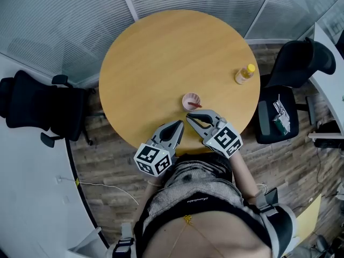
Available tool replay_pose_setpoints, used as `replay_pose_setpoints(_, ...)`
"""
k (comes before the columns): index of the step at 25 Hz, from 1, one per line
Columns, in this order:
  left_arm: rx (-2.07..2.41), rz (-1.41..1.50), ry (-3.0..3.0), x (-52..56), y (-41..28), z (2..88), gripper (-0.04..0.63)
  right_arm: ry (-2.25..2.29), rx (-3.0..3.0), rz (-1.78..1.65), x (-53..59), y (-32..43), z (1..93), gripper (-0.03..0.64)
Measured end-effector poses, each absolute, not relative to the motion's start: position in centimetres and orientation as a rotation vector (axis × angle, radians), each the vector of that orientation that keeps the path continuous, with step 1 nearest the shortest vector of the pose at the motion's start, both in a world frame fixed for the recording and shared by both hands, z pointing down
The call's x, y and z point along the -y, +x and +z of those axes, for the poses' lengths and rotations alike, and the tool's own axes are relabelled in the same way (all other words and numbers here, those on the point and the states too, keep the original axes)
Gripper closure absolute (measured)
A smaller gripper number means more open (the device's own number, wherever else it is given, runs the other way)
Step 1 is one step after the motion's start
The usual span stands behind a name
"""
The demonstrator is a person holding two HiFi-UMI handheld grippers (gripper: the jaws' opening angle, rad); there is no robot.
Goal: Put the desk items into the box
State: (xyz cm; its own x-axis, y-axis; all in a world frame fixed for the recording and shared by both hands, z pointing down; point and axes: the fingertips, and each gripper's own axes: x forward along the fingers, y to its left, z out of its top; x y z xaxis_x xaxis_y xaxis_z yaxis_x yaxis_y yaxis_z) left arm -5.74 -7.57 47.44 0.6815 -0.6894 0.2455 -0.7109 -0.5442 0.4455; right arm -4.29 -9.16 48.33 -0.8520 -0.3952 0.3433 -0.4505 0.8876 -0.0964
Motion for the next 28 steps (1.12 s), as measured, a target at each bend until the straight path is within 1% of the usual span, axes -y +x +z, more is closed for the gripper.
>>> replay_pose_setpoints(6, 1.105, 0.031, 2.396, 7.5, -6.0, 46.9, 0.577, 0.62, 2.804, 0.245, 8.7, -4.9, 47.0, 0.586)
replay_pose_setpoints(28, 1.133, 0.039, 2.396, 7.1, -6.6, 46.9, 0.577, 0.608, 2.784, 0.219, 8.2, -5.2, 47.2, 0.594)
